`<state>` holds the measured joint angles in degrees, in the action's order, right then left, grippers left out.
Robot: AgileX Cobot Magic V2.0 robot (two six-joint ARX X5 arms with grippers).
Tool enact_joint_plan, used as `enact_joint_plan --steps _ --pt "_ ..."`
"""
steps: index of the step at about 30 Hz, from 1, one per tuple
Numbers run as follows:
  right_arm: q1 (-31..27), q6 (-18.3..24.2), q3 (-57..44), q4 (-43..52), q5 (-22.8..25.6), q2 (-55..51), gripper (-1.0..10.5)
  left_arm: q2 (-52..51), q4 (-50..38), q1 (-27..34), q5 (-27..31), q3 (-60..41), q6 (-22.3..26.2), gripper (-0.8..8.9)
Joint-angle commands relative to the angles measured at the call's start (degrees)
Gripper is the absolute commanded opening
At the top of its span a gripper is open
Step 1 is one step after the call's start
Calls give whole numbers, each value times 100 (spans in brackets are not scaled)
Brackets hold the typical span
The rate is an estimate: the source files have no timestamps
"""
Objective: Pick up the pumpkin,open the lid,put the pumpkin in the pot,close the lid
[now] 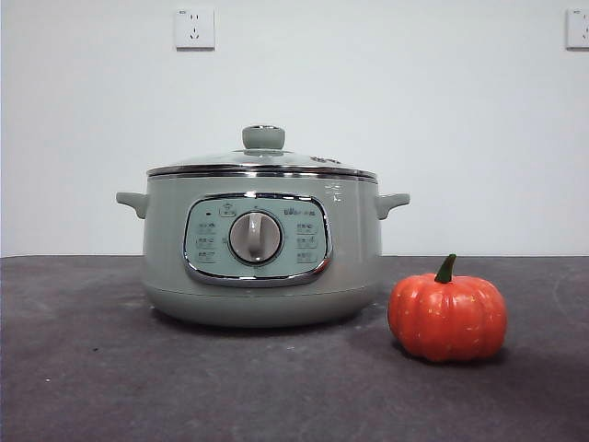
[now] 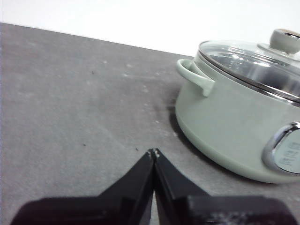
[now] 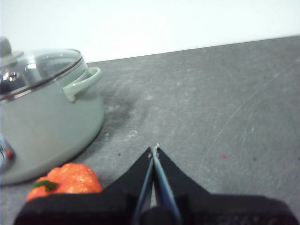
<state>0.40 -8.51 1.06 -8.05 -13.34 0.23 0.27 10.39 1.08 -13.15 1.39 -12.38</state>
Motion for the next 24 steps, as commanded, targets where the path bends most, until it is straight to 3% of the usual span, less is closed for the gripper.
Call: enact_joint_plan --steps 1,3,7,11,19,24 --pt "13 -501 -55 35 17 -17 2 -7 -15 11 -50 186 -251 -8" --pt "13 -581 -50 68 15 -17 2 -7 31 13 -52 363 -389 -8" --pt "15 -1239 -35 61 -37 -15 2 -2 264 13 -50 831 -420 -8" --pt "22 -1574 144 142 -328 -13 -11 4 579 13 -50 1351 -422 -8" --pt "81 -1281 1357 225 -313 461 -12 544 1095 11 -149 2413 -409 -8" --pt "87 -844 2573 -509 -514 1353 -12 1447 1255 11 -734 3130 -205 -8"
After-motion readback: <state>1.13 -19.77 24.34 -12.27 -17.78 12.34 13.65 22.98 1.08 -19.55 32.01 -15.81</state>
